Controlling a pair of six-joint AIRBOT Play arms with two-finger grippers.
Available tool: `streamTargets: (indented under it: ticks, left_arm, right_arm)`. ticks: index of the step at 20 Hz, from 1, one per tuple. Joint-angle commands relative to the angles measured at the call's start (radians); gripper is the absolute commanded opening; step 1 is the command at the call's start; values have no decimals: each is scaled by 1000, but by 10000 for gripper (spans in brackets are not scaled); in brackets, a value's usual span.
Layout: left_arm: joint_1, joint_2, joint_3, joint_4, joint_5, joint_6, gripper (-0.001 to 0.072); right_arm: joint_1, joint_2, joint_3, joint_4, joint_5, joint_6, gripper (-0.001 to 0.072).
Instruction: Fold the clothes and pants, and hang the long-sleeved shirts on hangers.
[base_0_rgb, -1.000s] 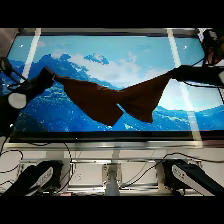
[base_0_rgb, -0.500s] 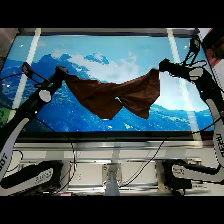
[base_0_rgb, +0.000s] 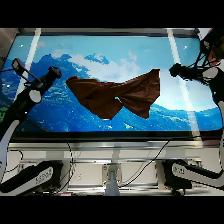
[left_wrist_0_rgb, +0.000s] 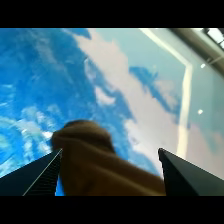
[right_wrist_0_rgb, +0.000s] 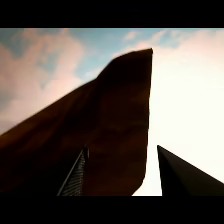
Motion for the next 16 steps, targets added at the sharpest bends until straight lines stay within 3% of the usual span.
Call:
streamTargets:
  ticks: [1, 3, 5, 11, 13, 15, 16]
  left_arm:
    - [80, 22, 0, 176, -354, 30, 702]
    - [96, 22, 0, 193, -428, 115, 702]
    - [92, 24, 0, 192, -458, 141, 702]
    - [66, 40, 0, 174, -475, 141, 696]
    - [59, 40, 0, 159, -475, 141, 696]
    - [50, 40, 0, 158, -475, 141, 696]
    - [46, 40, 0, 155, -475, 141, 696]
  right_arm:
    - [-68, 18, -17, -61, 356, -71, 407]
    - [-88, 20, -88, -53, 497, -111, 407]
    - [-87, 31, -215, -14, 542, -115, 407]
    - [-87, 126, -531, 376, 249, -138, 407]
    - [-87, 127, -586, 427, 201, -123, 410]
    - [-87, 126, -629, 454, 193, -102, 497]
    - [-86, 126, -640, 462, 198, -98, 497]
